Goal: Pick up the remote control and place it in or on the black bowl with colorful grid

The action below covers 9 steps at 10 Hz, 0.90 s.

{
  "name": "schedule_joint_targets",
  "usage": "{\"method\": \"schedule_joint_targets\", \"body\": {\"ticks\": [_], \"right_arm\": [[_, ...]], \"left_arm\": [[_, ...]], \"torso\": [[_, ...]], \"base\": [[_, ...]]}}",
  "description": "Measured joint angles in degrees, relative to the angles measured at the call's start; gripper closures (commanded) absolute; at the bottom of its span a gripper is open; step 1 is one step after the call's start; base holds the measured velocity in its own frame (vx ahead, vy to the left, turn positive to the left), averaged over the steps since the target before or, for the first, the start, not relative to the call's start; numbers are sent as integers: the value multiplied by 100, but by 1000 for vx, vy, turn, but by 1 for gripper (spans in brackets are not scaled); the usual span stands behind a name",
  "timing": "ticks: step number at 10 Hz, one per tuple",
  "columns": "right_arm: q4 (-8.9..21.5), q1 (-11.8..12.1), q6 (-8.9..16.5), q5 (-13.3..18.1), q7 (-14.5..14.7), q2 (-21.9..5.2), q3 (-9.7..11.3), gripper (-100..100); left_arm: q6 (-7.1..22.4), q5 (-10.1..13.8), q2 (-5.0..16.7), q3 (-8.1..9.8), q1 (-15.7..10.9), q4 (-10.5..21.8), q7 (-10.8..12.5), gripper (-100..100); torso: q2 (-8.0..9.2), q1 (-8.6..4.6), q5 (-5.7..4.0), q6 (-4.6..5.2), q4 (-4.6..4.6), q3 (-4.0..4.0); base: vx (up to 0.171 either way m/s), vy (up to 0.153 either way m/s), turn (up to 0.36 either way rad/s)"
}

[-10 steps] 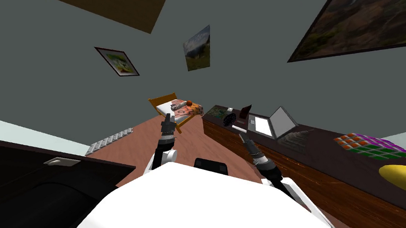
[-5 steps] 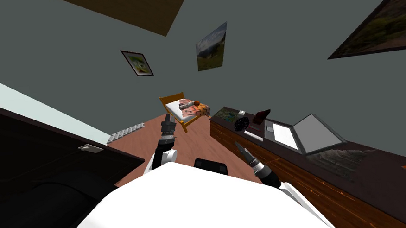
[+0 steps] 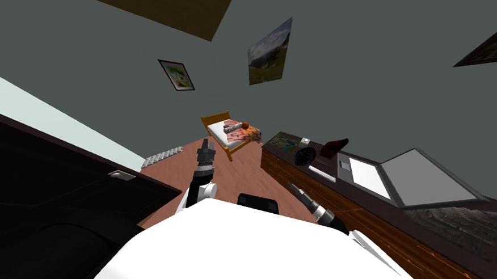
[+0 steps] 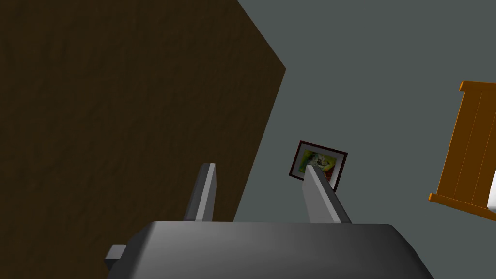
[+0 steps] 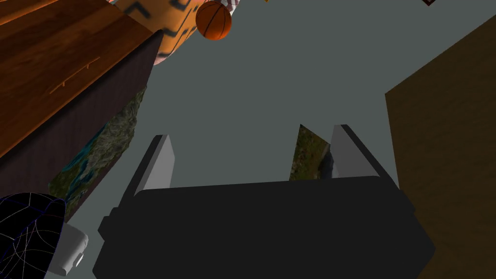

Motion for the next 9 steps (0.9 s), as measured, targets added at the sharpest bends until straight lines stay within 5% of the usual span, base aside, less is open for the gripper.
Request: {"method": "schedule_joint_targets", "body": {"ticks": [4,9], "right_arm": [[838,-99,57,251,111,-463,390,-100],[1424,-26,248,476,270,-1004,741,-100]], "left_arm": [[0,0,0,0,0,0,0,0],[0,0,0,1,0,0,0,0]], "torso": [[-26,-3,0,-6,-4,-14],[-4,-13,-3,0,-1,-3]], "base": [[106,14,188],[75,-16,115]]}}
